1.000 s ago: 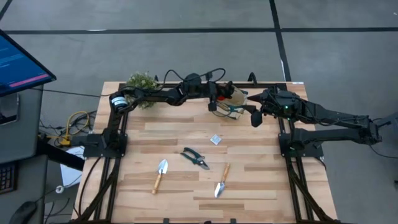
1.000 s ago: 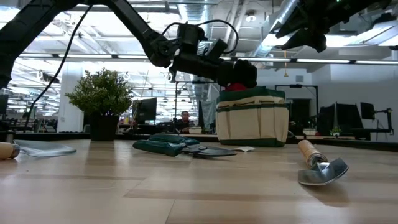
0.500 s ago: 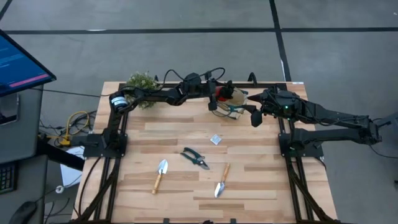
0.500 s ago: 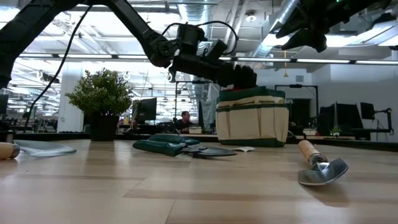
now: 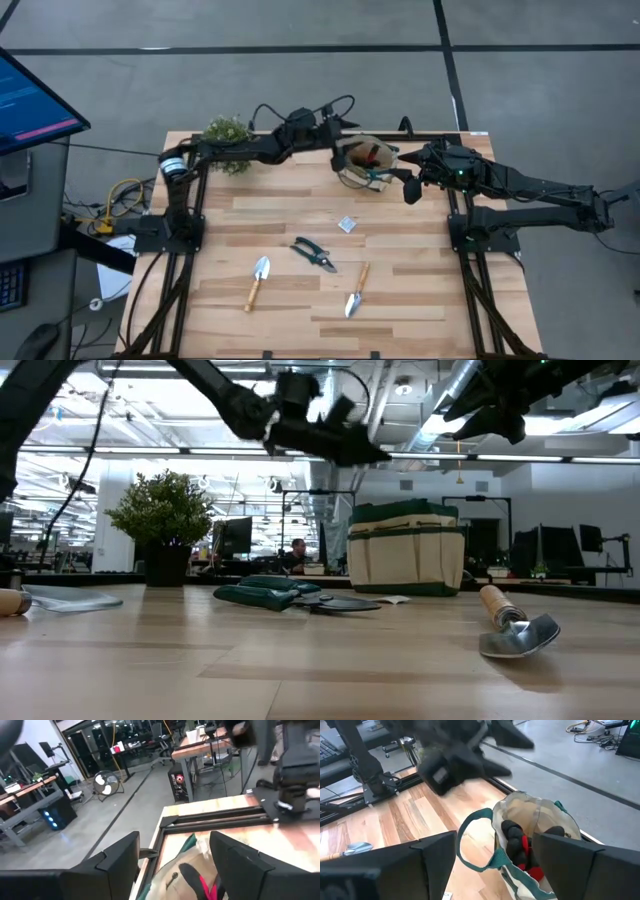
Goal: Pick & Place Garden tools in Gardening bag
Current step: Put the left brown trowel into the gardening bag
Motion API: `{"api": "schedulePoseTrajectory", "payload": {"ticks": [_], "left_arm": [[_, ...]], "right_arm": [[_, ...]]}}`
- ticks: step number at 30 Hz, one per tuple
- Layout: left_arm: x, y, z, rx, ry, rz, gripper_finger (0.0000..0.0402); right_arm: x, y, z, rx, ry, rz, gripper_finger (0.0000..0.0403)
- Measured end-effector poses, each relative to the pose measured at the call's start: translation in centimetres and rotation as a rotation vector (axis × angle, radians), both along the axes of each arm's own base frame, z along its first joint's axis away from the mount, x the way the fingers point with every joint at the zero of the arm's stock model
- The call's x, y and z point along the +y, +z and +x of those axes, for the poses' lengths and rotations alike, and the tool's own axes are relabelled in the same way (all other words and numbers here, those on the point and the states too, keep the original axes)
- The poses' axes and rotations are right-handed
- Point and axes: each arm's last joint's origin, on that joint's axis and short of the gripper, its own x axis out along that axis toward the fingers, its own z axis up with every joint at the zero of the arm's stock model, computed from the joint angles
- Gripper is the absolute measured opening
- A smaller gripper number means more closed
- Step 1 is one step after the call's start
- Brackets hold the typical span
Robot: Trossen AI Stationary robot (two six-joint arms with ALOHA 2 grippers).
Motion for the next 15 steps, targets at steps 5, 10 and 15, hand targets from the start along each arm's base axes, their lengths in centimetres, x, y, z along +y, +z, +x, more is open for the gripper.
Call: {"api": "schedulePoseTrajectory", "payload": {"ticks": [5, 10, 15], "left_arm": [[-1.7, 4.1, -3.4, -0.002, -0.003, 0.001, 0.0242], [-3.3, 7.6, -7.4, -0.019, 0.035, 0.0, 0.0241], [-5.1, 9.6, -10.6, -0.006, 0.038, -0.056, 0.0241]], "right_arm": [[0.0, 0.0, 0.0, 0.0, 0.0, 0.0, 0.0249], [0.0, 0.0, 0.0, 0.0, 0.0, 0.0, 0.0249], [0.0, 0.0, 0.0, 0.0, 0.002, 0.0, 0.0249]]}}
